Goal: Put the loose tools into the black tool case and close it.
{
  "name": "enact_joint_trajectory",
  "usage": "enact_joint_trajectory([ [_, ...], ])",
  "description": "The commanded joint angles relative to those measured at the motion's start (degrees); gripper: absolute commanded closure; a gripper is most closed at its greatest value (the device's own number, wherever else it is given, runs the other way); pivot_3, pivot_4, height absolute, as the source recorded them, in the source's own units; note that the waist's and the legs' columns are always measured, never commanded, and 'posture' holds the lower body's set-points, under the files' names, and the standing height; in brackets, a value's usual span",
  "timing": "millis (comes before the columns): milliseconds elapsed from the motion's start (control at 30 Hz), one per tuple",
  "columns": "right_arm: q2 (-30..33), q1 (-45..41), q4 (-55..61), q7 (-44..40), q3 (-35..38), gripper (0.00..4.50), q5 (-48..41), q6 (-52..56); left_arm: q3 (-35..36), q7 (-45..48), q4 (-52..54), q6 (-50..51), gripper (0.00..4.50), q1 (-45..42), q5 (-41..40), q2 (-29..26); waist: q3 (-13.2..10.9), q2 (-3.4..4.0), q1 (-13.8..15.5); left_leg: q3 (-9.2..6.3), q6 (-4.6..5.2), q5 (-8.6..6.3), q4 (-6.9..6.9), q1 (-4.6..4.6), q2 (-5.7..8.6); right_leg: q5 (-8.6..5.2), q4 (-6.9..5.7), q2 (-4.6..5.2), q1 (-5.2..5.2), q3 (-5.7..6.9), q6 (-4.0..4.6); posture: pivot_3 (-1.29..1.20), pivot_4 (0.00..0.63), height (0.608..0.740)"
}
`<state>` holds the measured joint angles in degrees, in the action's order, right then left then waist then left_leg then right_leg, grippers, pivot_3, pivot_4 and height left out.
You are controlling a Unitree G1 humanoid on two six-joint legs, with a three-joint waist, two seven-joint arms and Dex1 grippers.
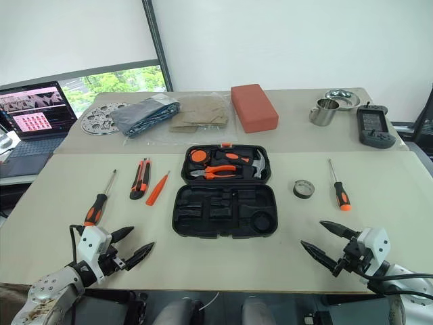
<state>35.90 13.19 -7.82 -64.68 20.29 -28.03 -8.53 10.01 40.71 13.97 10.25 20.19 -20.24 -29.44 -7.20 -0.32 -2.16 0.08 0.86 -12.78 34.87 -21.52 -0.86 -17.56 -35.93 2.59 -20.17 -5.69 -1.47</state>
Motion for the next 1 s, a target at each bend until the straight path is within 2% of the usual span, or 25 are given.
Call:
enact_joint_trajectory([
  [33,0.2,-0.5,2.2,0.2,0.7,0.01,-1.1,0.3,0.4,-0.3,-1.2,0.4,0.00,0.0,0.4,-0.3,0.0,0.00,0.0,0.00,0.00,0.00,0.00,0.00,0.00,0.00,0.00,0.00,0.00,0.00,0.00,0.00,0.150,0.740],
  [467,0.8,-2.2,1.4,-0.4,1.3,0.01,-1.1,0.0,2.3,0.1,-1.9,-0.9,0.00,-0.1,-1.0,0.2,0.0,0.00,-0.1,0.00,0.00,0.00,0.01,0.02,0.00,0.01,-0.03,-0.03,0.00,0.01,0.01,0.00,0.150,0.740],
  [633,1.7,-3.7,4.7,-1.8,1.3,0.01,-3.9,2.5,6.8,-0.3,0.0,-2.6,0.00,-0.6,-5.4,2.2,-0.1,-0.13,-0.3,0.00,0.00,0.00,0.00,-0.01,-0.01,0.02,-0.03,-0.03,-0.02,0.00,0.04,0.00,0.150,0.740],
  [900,1.4,-8.4,15.3,-3.5,-3.2,0.01,-8.1,7.9,15.8,-10.9,-3.6,-0.2,0.00,-9.7,-8.3,4.5,-0.1,-0.30,0.0,-0.10,0.00,0.00,0.09,0.12,-0.01,0.07,-0.07,-0.05,-0.04,0.12,0.06,0.00,0.150,0.740],
  [1000,1.2,-10.4,18.7,-3.1,-5.4,0.01,-8.9,9.9,16.3,-15.0,-6.0,2.2,0.00,-12.6,-7.2,4.9,-0.2,-0.33,-0.1,-0.12,0.00,0.00,0.08,0.11,0.00,0.09,-0.08,-0.06,-0.06,0.13,0.05,0.00,0.150,0.740],
])
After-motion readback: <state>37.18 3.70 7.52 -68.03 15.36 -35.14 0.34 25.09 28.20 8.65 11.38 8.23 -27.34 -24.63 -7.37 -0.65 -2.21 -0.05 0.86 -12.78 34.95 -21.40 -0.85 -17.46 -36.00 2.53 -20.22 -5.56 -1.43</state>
